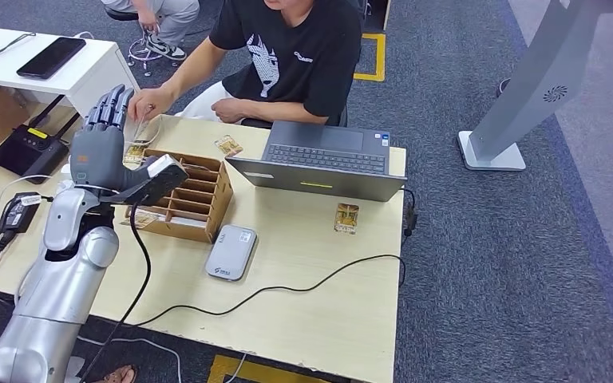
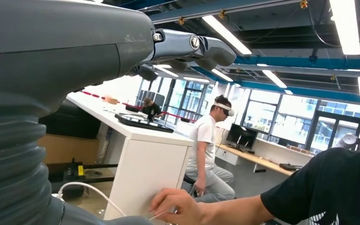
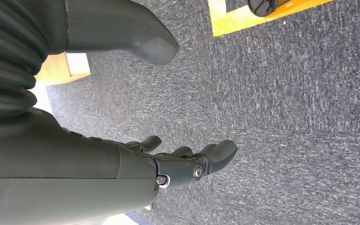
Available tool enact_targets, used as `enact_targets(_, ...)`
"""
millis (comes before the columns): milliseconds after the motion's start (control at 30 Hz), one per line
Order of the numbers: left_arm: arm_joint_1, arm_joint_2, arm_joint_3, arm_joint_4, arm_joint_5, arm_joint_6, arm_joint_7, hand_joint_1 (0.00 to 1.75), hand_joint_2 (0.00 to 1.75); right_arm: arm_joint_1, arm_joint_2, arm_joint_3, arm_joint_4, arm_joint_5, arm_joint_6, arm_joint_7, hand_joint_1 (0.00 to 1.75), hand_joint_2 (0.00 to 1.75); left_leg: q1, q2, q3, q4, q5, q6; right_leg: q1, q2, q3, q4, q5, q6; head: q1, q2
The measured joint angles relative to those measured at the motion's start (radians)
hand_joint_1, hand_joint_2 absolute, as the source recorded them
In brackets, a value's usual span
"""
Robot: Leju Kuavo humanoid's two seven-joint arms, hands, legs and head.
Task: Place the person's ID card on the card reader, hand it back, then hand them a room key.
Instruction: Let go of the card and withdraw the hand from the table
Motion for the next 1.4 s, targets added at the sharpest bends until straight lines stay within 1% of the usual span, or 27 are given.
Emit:
enact_targets(33,0.013,-0.002,0.005,-0.015,0.001,0.0,-0.001,0.0,0.0,0.0,0.0,0.0,0.0,-0.001,0.0,0.0,0.0,1.75,0.0,0.0,0.0,0.0,0.0,0.0,0.0,0.0,0.0,0.0,0.0,0.0,0.0,0.0)
enact_targets(100,0.037,-0.004,0.014,-0.043,0.011,0.0,-0.015,0.0,0.0,0.0,0.0,0.0,0.0,-0.007,-0.002,-0.006,0.0,1.75,0.0,0.0,0.0,0.0,0.0,0.0,0.0,0.0,0.0,0.0,0.0,0.0,0.0,0.0)
enact_targets(167,0.088,-0.007,0.025,-0.088,0.032,0.008,-0.047,0.0,0.0,0.0,0.0,-0.003,0.0,-0.019,-0.009,-0.016,0.0,1.75,0.0,0.001,0.001,-0.001,0.0,0.0,0.0,0.0,0.001,0.0,0.0,0.0,0.0,0.0)
enact_targets(233,0.184,-0.012,0.039,-0.163,0.067,0.033,-0.091,0.0,0.0,0.0,0.0,-0.009,0.0,-0.035,-0.022,-0.021,0.0,1.75,-0.001,0.003,0.002,-0.002,-0.002,-0.001,-0.001,0.003,0.001,0.0,-0.001,-0.001,0.0,0.0)
enact_targets(300,0.317,-0.018,0.062,-0.256,0.122,0.072,-0.139,0.0,0.0,0.002,0.001,-0.021,0.0,-0.052,-0.039,-0.02,0.0,1.75,-0.001,0.007,0.004,-0.002,-0.005,-0.003,-0.001,0.007,0.002,0.0,-0.002,-0.001,0.0,0.0)
enact_targets(367,0.463,-0.03,0.104,-0.347,0.199,0.115,-0.191,0.0,0.87,0.005,0.002,-0.035,0.0,-0.067,-0.061,-0.016,0.0,1.75,-0.001,0.009,0.005,-0.002,-0.007,-0.003,-0.001,0.01,0.002,0.0,-0.004,-0.001,0.0,0.0)
enact_targets(433,0.586,-0.054,0.169,-0.418,0.282,0.141,-0.246,0.0,1.75,0.01,0.003,-0.049,0.0,-0.078,-0.081,-0.013,0.0,1.75,-0.001,0.008,0.005,-0.002,-0.009,-0.003,-0.001,0.01,0.002,0.0,-0.007,-0.001,0.0,0.0)
enact_targets(500,0.675,-0.093,0.254,-0.467,0.361,0.131,-0.308,0.0,1.75,0.013,0.003,-0.062,0.0,-0.087,-0.093,-0.015,0.0,1.75,0.0,0.007,0.005,-0.002,-0.01,-0.003,-0.001,0.008,0.003,0.0,-0.009,-0.001,0.0,0.0)
enact_targets(567,0.744,-0.145,0.359,-0.506,0.426,0.094,-0.371,0.0,1.75,0.014,0.003,-0.073,0.0,-0.094,-0.101,-0.023,0.0,1.75,0.0,0.006,0.006,-0.002,-0.011,-0.004,-0.001,0.007,0.003,0.0,-0.01,-0.002,0.0,0.0)
enact_targets(667,0.808,-0.215,0.504,-0.542,0.467,0.046,-0.419,0.0,1.75,0.014,0.004,-0.085,0.0,-0.101,-0.106,-0.032,0.0,1.75,0.0,0.005,0.006,-0.002,-0.011,-0.004,0.0,0.005,0.004,0.0,-0.011,-0.003,0.0,0.0)
enact_targets(767,0.83,-0.274,0.61,-0.558,0.498,-0.011,-0.431,0.0,1.75,0.012,0.004,-0.096,0.0,-0.109,-0.11,-0.046,0.0,1.75,0.0,0.003,0.006,-0.003,-0.011,-0.004,0.0,0.003,0.005,0.0,-0.011,-0.003,0.0,0.0)
enact_targets(833,0.829,-0.326,0.696,-0.559,0.519,-0.063,-0.452,0.0,1.75,0.01,0.005,-0.102,0.0,-0.114,-0.112,-0.058,0.0,1.75,0.0,0.003,0.007,-0.003,-0.011,-0.004,0.0,0.003,0.006,0.0,-0.011,-0.003,0.0,0.0)
enact_targets(933,0.802,-0.396,0.873,-0.538,0.515,-0.117,-0.491,0.0,1.75,0.009,0.006,-0.105,0.0,-0.114,-0.119,-0.067,0.0,1.75,0.0,0.003,0.008,-0.003,-0.011,-0.004,0.0,0.003,0.006,0.0,-0.011,-0.003,0.0,0.0)
enact_targets(1000,0.764,-0.423,1.012,-0.475,0.498,-0.161,-0.492,0.0,1.75,0.009,0.008,-0.106,0.0,-0.109,-0.123,-0.067,0.0,1.75,0.0,0.003,0.008,-0.003,-0.011,-0.004,0.0,0.003,0.007,0.0,-0.011,-0.003,0.0,0.0)
enact_targets(1033,0.742,-0.428,1.08,-0.423,0.484,-0.176,-0.485,0.0,1.75,0.009,0.009,-0.106,0.0,-0.104,-0.124,-0.067,0.0,1.75,0.0,0.003,0.008,-0.003,-0.012,-0.004,0.0,0.003,0.007,0.0,-0.011,-0.003,0.0,0.0)
enact_targets(1067,0.714,-0.426,1.151,-0.349,0.463,-0.167,-0.476,0.0,1.75,0.009,0.01,-0.106,0.0,-0.098,-0.124,-0.067,0.0,1.75,0.0,0.003,0.009,-0.004,-0.012,-0.004,0.0,0.003,0.007,0.0,-0.011,-0.003,0.0,0.0)
enact_targets(1100,0.687,-0.42,1.218,-0.26,0.437,-0.132,-0.467,0.0,1.75,0.009,0.011,-0.106,0.0,-0.091,-0.124,-0.067,0.0,1.75,0.0,0.004,0.01,-0.004,-0.012,-0.005,0.0,0.003,0.007,0.0,-0.011,-0.003,0.0,0.0)
enact_targets(1133,0.659,-0.407,1.28,-0.152,0.414,-0.074,-0.447,0.0,1.75,0.008,0.012,-0.106,0.0,-0.083,-0.123,-0.068,0.0,1.75,0.0,0.004,0.011,-0.005,-0.012,-0.005,0.0,0.003,0.008,0.0,-0.011,-0.003,0.0,0.0)
enact_targets(1200,0.608,-0.37,1.39,0.104,0.37,0.065,-0.357,0.0,1.75,0.006,0.012,-0.104,0.0,-0.063,-0.122,-0.072,0.0,1.75,0.0,0.004,0.012,-0.005,-0.012,-0.005,0.0,0.003,0.008,0.0,-0.012,-0.004,-0.001,0.0)
enact_targets(1267,0.574,-0.338,1.463,0.334,0.321,0.177,-0.243,0.0,1.75,0.004,0.012,-0.099,0.0,-0.042,-0.122,-0.07,0.0,1.75,0.0,0.003,0.013,-0.005,-0.012,-0.005,-0.001,0.002,0.009,0.0,-0.012,-0.004,-0.003,0.0)
enact_targets(1300,0.564,-0.33,1.484,0.425,0.298,0.212,-0.205,0.0,1.75,0.002,0.012,-0.097,0.0,-0.034,-0.122,-0.067,0.0,1.75,0.0,0.002,0.013,-0.005,-0.012,-0.005,0.0,0.001,0.009,0.0,-0.012,-0.004,-0.003,0.0)
enact_targets(1400,0.542,-0.315,1.516,0.62,0.268,0.241,-0.165,0.0,1.75,-0.002,0.012,-0.093,0.0,-0.026,-0.123,-0.062,0.0,1.75,0.0,-0.002,0.012,-0.005,-0.012,-0.005,0.0,-0.002,0.011,-0.001,-0.014,-0.004,-0.001,0.0)
